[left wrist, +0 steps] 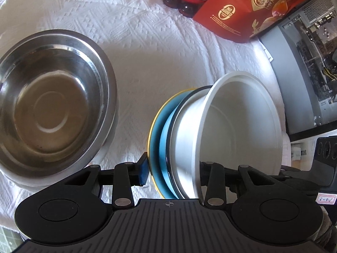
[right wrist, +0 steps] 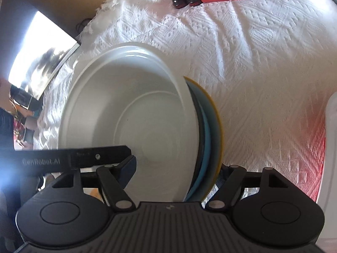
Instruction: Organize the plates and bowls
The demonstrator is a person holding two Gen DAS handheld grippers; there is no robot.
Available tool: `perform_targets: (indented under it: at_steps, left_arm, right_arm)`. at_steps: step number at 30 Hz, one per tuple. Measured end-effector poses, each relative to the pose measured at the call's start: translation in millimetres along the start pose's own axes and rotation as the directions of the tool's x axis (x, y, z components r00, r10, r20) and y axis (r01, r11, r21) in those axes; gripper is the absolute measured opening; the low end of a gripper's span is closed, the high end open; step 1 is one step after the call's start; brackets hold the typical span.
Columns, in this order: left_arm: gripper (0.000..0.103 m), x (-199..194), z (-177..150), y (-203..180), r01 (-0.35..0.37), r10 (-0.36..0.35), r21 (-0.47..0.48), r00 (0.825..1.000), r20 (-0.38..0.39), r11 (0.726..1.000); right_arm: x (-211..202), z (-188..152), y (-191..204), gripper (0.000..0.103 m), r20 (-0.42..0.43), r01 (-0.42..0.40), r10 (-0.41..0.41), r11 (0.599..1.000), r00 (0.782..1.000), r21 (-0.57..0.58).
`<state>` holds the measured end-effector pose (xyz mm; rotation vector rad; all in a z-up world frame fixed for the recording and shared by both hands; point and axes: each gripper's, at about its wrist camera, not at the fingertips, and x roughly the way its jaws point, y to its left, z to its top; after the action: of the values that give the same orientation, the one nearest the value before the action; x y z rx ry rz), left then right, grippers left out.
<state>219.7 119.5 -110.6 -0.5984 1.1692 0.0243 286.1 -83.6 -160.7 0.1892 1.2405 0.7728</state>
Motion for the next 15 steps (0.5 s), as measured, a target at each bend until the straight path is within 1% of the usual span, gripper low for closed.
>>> perform_targets:
  at_steps: [2,4,7,9,10,15]
  left_arm:
    - [0.041,0.2,1.2,-2.8,-0.007,0.007,0.011,1.000,-0.002,1.000]
    - [0.041,0.7,1.4,-4.4,-0.016,0.016,0.017,1.000,0.000,1.000]
    - [0.041,0.9,1.8,-3.7,-0.013,0.013,0.007,1.000,0.001,1.000]
    - [0.042,2.2,1.8,-3.5,-0.014,0.014,0.002,1.000,-0.001,1.000]
    - [0.041,3.1,2.1,-4.1,-0.018,0.018,0.001,1.000,-0.003,1.000]
    - [0.041,6.6,5.2,-8.7,-0.054,0.054,0.012,0.998,-0.015,0.998]
  right_arm:
    - [-0.5,3.1,-3.0,0.075,-0.007,-0.009,0.009,1.000,1.000,0.016]
    - [-2.3,7.4,-5.6,0.075,0.003,-0.004,0.004,1.000,1.000,0.030]
    - [-6.8,14.2,-0.4,0.075,0.047,0.085,-0.085,0.996,0.995,0.004]
    - [-5.2,18.6,2.0,0.075,0.049,0.131,-0.131,0.991,0.990,-0.016]
    - [-4.0,19.7,1.4,0.075,0.043,0.139,-0.139,0.990,0.989,-0.018]
    - [-4.6,21.4,-1.2,0.075,0.030,0.113,-0.112,0.993,0.993,-0.031]
